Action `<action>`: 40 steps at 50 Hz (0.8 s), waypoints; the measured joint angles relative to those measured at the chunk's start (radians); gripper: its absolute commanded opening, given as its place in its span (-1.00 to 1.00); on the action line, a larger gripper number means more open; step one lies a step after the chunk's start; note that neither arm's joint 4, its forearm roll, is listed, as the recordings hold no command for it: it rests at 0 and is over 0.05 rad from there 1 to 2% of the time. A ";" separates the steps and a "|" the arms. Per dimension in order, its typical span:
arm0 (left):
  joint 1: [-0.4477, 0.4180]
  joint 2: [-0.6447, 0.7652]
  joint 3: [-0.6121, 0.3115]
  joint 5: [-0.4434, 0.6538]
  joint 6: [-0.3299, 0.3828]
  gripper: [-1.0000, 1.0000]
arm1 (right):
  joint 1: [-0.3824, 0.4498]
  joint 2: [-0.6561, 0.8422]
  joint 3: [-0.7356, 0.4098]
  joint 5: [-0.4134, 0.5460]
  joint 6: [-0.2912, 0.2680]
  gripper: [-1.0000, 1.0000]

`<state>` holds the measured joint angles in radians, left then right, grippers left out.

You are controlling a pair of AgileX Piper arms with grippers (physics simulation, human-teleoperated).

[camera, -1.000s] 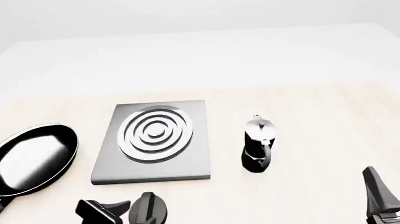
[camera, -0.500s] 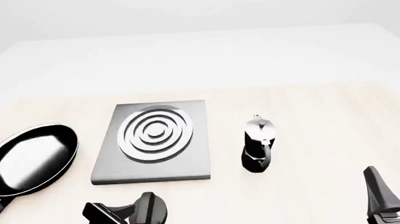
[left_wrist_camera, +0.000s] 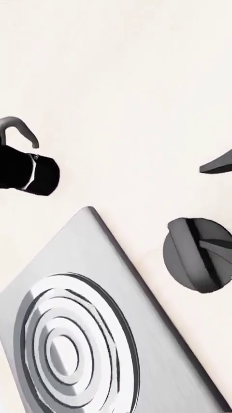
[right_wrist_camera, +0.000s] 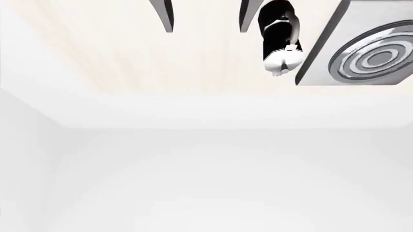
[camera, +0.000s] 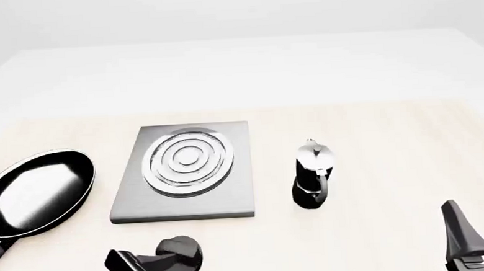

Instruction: Turn on the stove and put the frying pan on it.

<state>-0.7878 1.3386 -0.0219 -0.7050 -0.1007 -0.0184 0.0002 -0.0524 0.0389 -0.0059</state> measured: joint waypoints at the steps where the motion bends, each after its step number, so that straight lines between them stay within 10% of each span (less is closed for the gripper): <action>1: -0.009 -0.011 -0.003 0.011 -0.001 1.00 | 0.000 0.000 0.000 0.000 0.000 1.00; 23: -0.135 -0.223 -0.069 0.240 -0.006 1.00 | -0.005 0.000 -0.005 0.001 0.005 1.00; 40: -0.120 -0.624 -0.178 0.664 0.036 1.00 | -0.001 0.000 -0.019 0.006 0.009 1.00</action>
<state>-0.9078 0.7141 -0.2000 -0.0414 -0.0652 -0.0190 0.0001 -0.0716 0.0444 0.0026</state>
